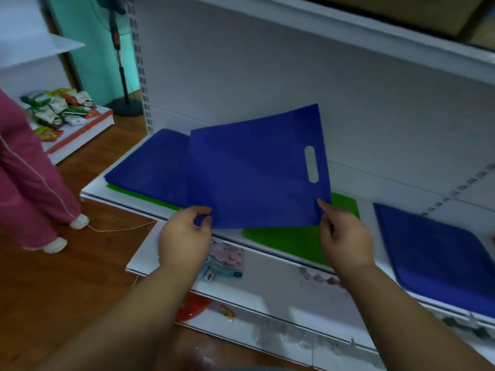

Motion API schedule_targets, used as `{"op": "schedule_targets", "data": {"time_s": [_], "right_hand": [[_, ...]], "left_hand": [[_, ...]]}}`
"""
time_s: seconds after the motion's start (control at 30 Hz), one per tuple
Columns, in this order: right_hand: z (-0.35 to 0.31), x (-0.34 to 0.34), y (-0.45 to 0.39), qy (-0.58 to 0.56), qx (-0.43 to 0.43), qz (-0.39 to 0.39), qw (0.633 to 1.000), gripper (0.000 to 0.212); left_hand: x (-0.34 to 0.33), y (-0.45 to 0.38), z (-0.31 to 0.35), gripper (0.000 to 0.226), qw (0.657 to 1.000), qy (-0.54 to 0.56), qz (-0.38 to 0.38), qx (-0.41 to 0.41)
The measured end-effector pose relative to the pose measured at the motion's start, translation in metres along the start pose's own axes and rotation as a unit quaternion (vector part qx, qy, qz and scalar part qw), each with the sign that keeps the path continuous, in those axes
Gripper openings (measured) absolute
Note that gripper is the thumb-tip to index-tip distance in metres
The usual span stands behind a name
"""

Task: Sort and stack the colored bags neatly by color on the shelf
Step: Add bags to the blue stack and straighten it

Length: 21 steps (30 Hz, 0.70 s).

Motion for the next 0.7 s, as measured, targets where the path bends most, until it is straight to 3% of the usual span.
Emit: {"op": "schedule_targets", "data": {"time_s": [0.2,0.27,0.43,0.57,0.7], "right_hand": [[0.113,0.065,0.049,0.049,-0.072,0.038,0.995,0.043],[0.156,0.089,0.067,0.054,-0.081,0.045,0.994,0.042],[0.272,0.154,0.115,0.08,-0.124,0.04,0.988,0.041],[0.346,0.183,0.15,0.09,-0.151,0.007,0.984,0.039],[0.399,0.193,0.174,0.098,-0.187,-0.078,0.974,0.038]], "left_hand": [[-0.08,0.06,0.085,0.021,0.989,-0.039,-0.016,-0.143],[-0.117,0.086,0.109,0.028,0.986,-0.048,-0.028,-0.16],[-0.215,0.168,0.175,0.017,0.976,-0.083,-0.077,-0.186],[-0.276,0.219,0.212,0.016,0.962,-0.114,-0.092,-0.229],[-0.319,0.26,0.227,0.013,0.947,-0.164,-0.107,-0.254]]}}
Point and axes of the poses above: each hand's wrist, its own y-axis away from the middle knuckle, its own x-axis out of the back of the hand, z = x × y, the point moved 7 cm from there along -y, towards the middle knuckle, and after that the axes turned 8 degrees about x, right-handed, at the moved point
